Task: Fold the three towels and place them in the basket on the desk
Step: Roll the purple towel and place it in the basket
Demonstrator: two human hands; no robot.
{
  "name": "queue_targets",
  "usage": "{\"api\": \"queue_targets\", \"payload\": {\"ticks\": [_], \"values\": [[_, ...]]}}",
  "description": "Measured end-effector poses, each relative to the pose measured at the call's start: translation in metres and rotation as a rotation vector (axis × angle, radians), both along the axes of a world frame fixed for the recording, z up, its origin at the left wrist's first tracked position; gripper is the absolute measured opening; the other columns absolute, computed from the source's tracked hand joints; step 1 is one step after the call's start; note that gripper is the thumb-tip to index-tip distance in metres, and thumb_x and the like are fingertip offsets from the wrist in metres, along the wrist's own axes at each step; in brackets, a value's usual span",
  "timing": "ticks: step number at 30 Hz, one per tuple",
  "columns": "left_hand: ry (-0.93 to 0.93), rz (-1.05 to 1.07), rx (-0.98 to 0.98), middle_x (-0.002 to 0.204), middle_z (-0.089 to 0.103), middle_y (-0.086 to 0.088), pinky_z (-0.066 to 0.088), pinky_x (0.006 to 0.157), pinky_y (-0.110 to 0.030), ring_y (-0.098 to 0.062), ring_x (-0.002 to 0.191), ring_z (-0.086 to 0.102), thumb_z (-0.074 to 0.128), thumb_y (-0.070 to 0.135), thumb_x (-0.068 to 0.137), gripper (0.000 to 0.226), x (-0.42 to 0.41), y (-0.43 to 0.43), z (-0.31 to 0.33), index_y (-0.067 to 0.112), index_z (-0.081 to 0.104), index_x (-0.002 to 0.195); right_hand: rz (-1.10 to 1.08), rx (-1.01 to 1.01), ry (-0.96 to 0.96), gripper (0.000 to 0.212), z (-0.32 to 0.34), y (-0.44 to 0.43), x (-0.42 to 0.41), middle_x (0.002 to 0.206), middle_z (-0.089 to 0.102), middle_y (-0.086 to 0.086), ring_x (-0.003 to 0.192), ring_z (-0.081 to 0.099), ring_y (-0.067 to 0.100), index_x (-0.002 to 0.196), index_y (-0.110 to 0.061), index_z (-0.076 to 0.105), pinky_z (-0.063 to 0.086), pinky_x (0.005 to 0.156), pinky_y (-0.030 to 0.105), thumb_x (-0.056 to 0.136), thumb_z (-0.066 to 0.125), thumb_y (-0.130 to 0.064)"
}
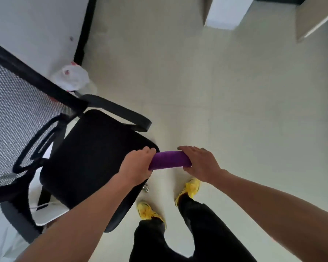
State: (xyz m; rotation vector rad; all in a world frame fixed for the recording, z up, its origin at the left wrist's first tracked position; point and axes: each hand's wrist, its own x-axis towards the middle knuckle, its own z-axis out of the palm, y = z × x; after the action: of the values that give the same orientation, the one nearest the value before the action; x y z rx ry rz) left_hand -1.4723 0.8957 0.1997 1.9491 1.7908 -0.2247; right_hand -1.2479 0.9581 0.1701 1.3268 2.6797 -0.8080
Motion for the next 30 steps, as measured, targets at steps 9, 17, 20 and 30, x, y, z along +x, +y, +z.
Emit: {"api": "queue_targets", "payload": {"ticks": [9, 17, 20, 30], "values": [[0.018, -0.151, 0.237, 0.095, 0.063, -0.003, 0.047, 0.071, -0.034, -0.025, 0.081, 0.061, 0.072, 0.021, 0.072, 0.042, 0.098, 0.172, 0.087, 0.015, 0.059, 0.111, -0.105, 0.177, -0.026, 0.042, 0.089, 0.152, 0.122, 0.097, 0.067, -0.006, 0.083, 0.063, 0.022, 0.117, -0.023, 0.056, 0.047, 0.071, 0.032, 0.077, 0.064, -0.031], [0.072, -0.333, 0.39, 0.085, 0.066, -0.001, 0.045, 0.063, -0.028, -0.02, 0.068, 0.061, 0.076, 0.023, 0.067, 0.041, 0.129, 0.344, 0.128, 0.015, 0.062, 0.105, -0.137, 0.354, -0.02, 0.04, 0.136, 0.308, 0.163, 0.093, 0.068, -0.004, 0.079, 0.064, 0.021, 0.112, -0.02, 0.059, 0.047, 0.068, 0.032, 0.074, 0.067, -0.029], [0.066, -0.391, 0.465, 0.082, 0.067, 0.0, 0.041, 0.06, -0.022, -0.017, 0.064, 0.062, 0.08, 0.026, 0.063, 0.044, 0.133, 0.426, 0.135, 0.015, 0.063, 0.103, -0.159, 0.407, -0.049, 0.041, 0.148, 0.383, 0.173, 0.094, 0.068, -0.003, 0.08, 0.064, 0.022, 0.112, -0.02, 0.059, 0.048, 0.068, 0.032, 0.073, 0.066, -0.03], [0.058, -0.515, 0.504, 0.078, 0.065, 0.0, 0.048, 0.057, -0.03, -0.02, 0.064, 0.062, 0.076, 0.031, 0.062, 0.04, 0.15, 0.673, 0.189, 0.017, 0.061, 0.096, -0.314, 0.47, -0.065, 0.042, 0.206, 0.594, 0.189, 0.099, 0.069, -0.004, 0.086, 0.064, 0.02, 0.115, -0.023, 0.059, 0.048, 0.074, 0.031, 0.075, 0.066, -0.031]]}}
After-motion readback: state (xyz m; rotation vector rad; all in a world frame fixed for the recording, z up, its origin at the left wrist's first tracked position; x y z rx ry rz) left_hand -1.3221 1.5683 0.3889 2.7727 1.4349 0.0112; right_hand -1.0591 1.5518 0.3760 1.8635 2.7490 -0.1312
